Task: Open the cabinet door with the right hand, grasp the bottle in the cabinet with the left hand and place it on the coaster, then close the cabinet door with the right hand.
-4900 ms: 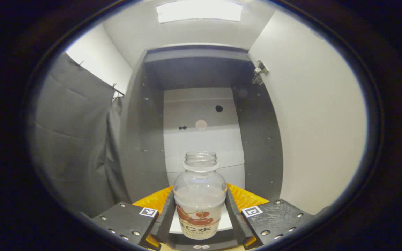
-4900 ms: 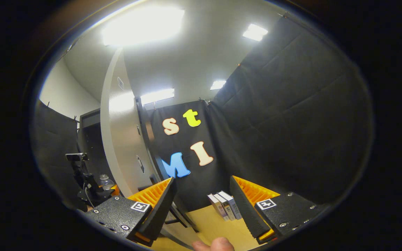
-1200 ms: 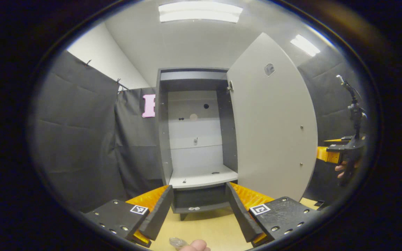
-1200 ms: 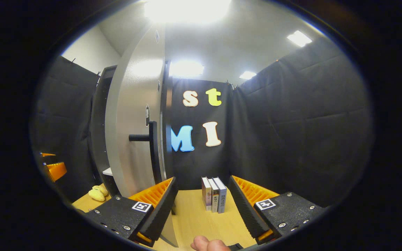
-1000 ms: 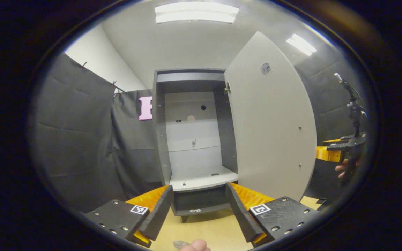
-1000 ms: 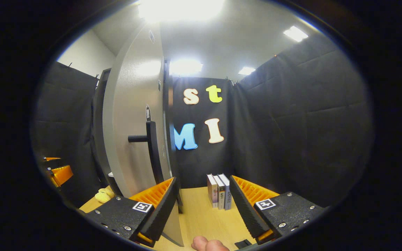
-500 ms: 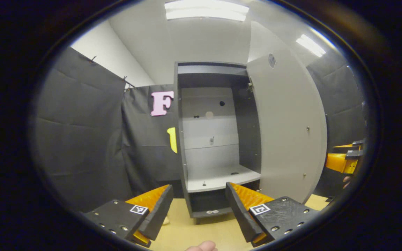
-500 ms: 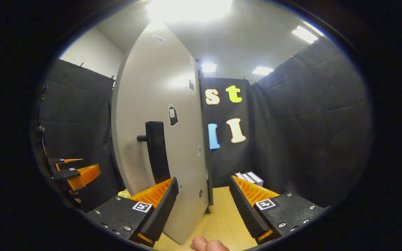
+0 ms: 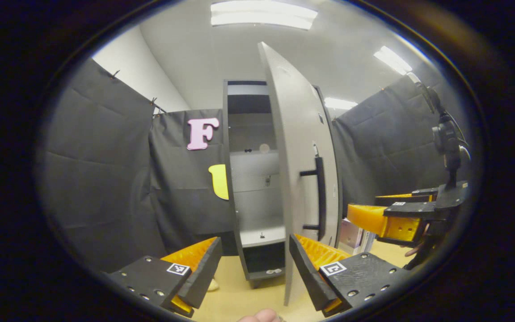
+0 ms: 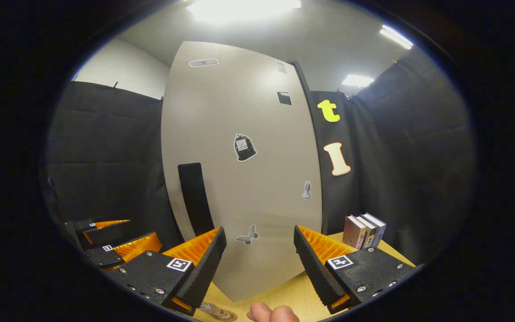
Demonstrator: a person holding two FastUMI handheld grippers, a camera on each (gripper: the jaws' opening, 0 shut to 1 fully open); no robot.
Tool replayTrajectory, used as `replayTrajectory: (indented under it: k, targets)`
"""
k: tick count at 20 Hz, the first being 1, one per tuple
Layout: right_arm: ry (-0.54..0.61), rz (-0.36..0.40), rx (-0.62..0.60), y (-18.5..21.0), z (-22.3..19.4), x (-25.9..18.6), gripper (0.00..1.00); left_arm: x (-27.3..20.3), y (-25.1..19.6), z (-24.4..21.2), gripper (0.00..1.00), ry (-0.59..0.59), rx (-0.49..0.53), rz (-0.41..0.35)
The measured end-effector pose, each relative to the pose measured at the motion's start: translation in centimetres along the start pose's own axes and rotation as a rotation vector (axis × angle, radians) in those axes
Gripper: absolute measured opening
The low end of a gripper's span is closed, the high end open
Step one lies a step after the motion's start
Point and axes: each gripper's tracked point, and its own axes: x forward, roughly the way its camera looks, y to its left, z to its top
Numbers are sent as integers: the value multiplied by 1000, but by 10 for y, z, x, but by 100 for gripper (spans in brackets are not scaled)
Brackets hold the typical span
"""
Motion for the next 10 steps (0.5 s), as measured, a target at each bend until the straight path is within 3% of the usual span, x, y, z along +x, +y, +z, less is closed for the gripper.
replayTrajectory:
  k: [10]
  targets:
    - [73,-38,8,-44,-20,40,94,38,-34,-15,86,59,-49,-10]
